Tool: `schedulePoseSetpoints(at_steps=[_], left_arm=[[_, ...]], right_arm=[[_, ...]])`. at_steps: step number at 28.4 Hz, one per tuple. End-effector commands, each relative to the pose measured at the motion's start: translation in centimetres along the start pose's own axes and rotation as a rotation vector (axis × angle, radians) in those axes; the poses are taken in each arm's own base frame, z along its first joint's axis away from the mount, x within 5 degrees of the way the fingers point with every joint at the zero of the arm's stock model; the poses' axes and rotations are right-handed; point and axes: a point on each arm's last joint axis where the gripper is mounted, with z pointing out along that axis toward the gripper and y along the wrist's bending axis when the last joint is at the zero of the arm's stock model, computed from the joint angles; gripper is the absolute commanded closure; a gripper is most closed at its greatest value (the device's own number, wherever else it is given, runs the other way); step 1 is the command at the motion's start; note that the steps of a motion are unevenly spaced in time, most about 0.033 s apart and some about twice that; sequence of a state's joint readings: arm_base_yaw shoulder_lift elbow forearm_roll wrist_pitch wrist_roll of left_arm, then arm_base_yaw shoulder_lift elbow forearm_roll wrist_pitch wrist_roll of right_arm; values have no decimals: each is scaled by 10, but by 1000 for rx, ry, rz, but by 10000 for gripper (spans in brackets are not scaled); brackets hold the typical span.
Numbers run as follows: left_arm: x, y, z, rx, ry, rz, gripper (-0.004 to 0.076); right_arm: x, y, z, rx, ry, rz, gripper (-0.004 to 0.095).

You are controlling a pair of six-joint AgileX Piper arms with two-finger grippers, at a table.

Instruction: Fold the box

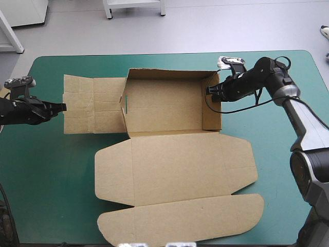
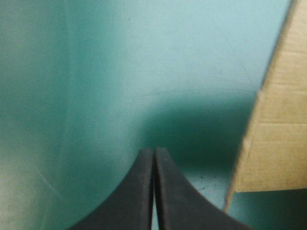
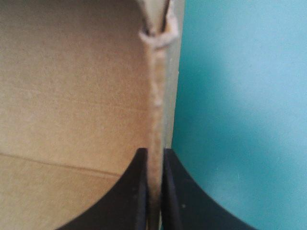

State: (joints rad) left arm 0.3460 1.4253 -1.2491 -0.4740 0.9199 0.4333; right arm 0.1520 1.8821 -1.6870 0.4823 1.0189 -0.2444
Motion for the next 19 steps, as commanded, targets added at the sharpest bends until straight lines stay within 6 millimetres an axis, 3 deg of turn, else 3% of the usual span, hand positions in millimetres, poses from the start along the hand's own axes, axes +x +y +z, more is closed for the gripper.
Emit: schedulePoseSetpoints(at_steps=[1, 5, 11, 16, 19], left_arm=[[-12, -6, -18, 9, -104, -3, 731], [-12, -6, -18, 8, -106, -3, 731], [-12, -6, -18, 4, -106, 0, 731], [-12, -6, -18, 7, -98, 0, 731], [-12, -6, -18, 8, -96, 0, 731]], right_arm=[[-3, 1, -8, 14, -29, -55, 907], [-5, 2, -9, 5, -48, -66, 817], [-7, 4, -9, -16, -71, -74, 449], [-9, 7, -16, -22, -77, -57, 424], [-17, 14, -32, -19, -112, -66, 424]])
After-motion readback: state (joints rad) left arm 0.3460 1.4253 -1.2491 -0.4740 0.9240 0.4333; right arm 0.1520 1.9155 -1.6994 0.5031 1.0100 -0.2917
